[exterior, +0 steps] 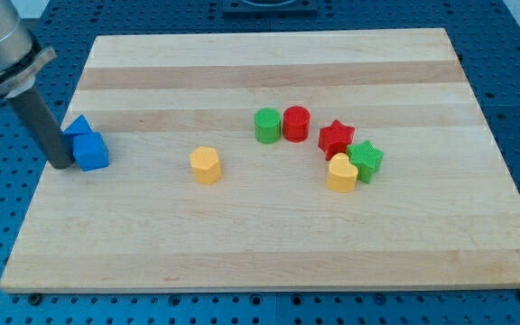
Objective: Tap the blue cube
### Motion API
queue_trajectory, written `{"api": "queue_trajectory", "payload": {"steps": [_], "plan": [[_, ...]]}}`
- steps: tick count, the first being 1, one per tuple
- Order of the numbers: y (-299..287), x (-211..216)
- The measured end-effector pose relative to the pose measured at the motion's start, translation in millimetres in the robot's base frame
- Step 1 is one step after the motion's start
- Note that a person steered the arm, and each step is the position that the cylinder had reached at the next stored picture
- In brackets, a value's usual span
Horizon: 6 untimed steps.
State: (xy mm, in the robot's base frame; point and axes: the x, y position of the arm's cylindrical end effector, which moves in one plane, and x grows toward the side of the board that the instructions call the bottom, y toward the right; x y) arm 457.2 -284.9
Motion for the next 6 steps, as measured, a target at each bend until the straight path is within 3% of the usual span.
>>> {"api": "queue_trajectory", "payload": {"steps": [2, 4, 6], "plan": [[-19.4, 35.7], [23.3, 65.5], [34.1, 33.7]]}}
